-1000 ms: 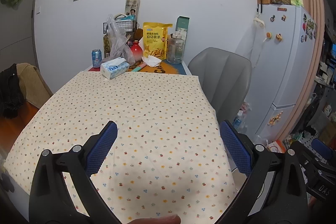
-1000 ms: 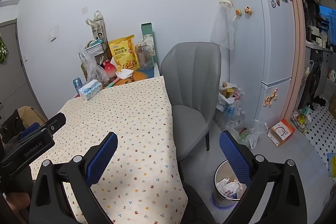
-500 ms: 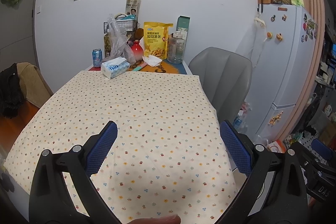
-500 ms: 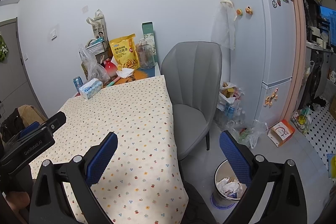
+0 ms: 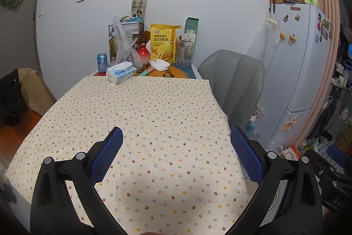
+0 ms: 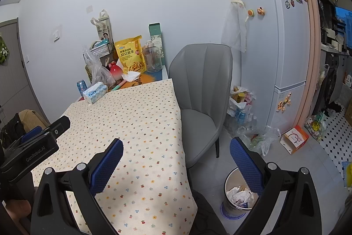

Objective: Collect trash

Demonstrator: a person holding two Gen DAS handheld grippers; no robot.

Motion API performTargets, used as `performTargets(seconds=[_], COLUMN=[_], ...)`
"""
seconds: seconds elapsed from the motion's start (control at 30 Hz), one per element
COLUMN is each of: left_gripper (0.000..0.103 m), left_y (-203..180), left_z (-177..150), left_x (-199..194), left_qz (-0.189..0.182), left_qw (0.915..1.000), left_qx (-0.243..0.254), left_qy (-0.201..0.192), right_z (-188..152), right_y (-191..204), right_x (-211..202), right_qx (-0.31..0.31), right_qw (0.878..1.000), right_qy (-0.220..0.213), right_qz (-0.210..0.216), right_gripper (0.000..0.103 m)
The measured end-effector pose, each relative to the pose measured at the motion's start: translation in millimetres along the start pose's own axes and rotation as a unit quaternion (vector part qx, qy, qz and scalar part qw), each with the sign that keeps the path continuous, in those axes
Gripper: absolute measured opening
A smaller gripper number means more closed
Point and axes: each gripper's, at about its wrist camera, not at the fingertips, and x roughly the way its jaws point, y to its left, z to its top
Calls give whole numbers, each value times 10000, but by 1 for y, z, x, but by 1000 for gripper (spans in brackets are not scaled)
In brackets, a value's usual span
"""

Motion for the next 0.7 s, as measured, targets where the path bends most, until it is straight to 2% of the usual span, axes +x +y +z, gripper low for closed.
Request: performTargets(seconds=[0.23, 0.57, 0.7], left_gripper=[97, 97, 97], left_y=[3, 9, 16], left_z=[0, -9, -15], left_x=[5, 15, 25], left_qz=[-108, -52, -14], left_qw=[9999, 9998, 9994], left_qx=[-42, -76, -157], left_qy=[88, 200, 320], right_z=[-1, -6, -14], right_y=[2, 4, 8], right_x=[2, 9, 22], right_qx=[-66, -122, -165], right_qw=[10000, 9998, 9993], right_qy=[29, 136, 321], right_qz=[15, 23, 41], right_gripper=[95, 95, 95])
